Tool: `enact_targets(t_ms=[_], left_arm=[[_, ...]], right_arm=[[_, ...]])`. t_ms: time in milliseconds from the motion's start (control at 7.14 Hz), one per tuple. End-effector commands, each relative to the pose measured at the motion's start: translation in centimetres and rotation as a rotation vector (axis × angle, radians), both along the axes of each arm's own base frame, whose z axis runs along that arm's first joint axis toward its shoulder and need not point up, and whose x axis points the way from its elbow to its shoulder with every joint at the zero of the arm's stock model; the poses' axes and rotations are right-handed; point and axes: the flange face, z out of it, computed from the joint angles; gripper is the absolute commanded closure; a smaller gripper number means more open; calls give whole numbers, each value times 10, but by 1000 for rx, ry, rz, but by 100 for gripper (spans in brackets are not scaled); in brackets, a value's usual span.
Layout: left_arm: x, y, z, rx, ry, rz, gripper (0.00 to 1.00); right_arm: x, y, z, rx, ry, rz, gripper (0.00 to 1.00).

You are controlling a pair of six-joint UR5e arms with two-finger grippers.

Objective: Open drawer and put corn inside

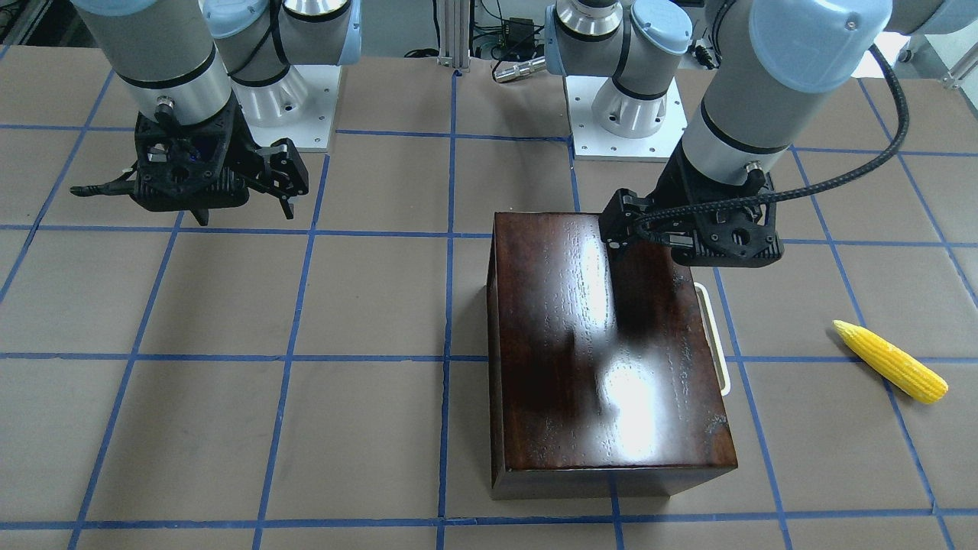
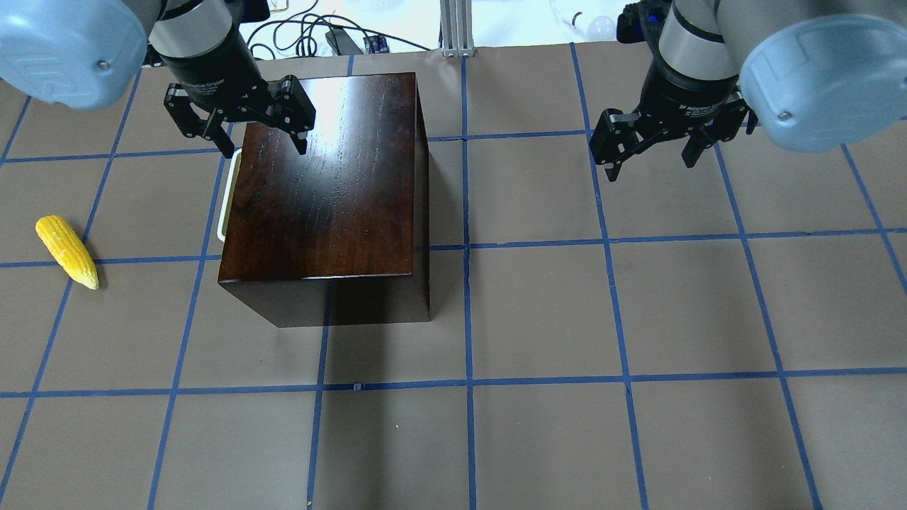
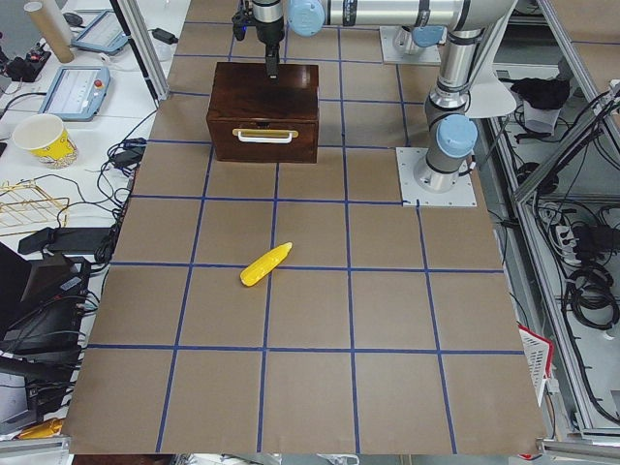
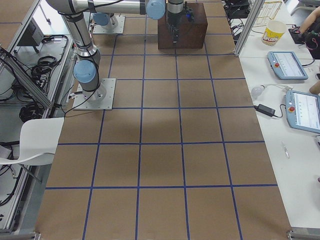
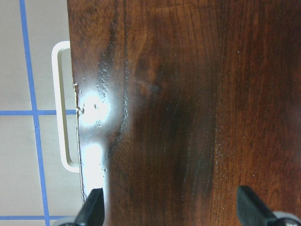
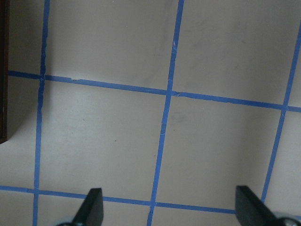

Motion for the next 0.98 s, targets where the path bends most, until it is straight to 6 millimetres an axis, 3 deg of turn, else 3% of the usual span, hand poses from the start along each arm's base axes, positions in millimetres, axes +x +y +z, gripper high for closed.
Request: enact_targets(t_ms=[0, 841], left_arm=[[1, 0, -1, 2, -6, 3, 0], [3, -4, -2, -7, -5, 6, 0]], right_arm=[[1, 0, 0, 0, 0, 1, 0], [1, 0, 0, 0, 0, 1, 0]])
